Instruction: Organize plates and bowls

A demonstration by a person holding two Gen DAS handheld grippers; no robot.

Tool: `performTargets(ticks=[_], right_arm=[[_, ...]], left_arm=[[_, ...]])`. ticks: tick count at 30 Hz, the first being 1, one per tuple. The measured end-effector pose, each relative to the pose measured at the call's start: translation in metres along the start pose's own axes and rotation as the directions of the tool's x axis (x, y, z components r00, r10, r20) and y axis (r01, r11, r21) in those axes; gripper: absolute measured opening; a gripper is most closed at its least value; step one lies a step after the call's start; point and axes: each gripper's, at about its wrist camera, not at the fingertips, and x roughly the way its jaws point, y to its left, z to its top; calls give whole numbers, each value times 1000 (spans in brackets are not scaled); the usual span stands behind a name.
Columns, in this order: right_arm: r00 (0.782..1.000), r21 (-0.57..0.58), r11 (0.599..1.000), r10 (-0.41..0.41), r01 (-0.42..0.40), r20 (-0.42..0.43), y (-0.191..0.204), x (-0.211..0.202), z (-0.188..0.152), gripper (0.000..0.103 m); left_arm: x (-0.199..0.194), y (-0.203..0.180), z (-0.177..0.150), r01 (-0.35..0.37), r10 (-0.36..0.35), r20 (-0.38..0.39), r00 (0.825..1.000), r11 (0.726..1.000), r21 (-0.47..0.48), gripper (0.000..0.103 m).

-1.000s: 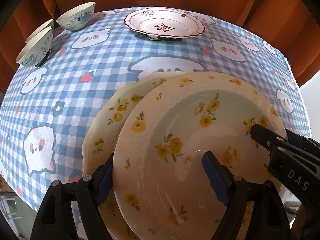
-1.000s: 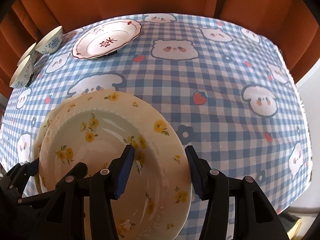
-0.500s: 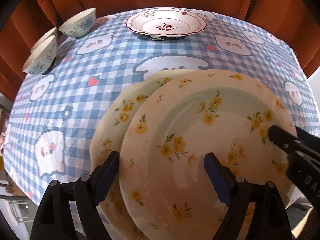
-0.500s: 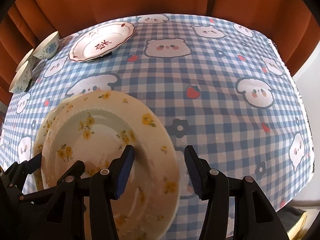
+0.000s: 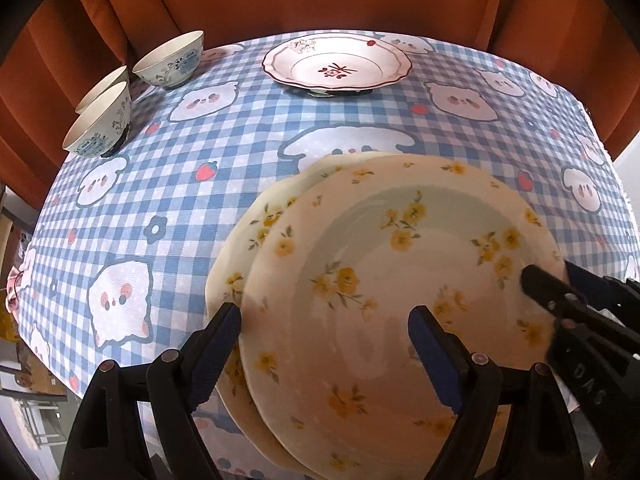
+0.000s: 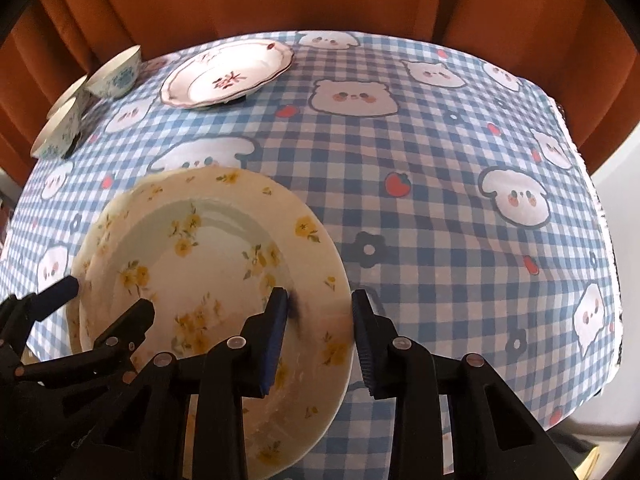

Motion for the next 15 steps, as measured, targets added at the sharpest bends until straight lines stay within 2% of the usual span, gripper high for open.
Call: performTargets(ticks=[15], right_arm=[[998, -17, 999, 46, -47, -43, 15, 10, -1, 36]], left_arm=[[-4, 6, -4, -7, 7, -9, 1000, 1000, -4, 87]])
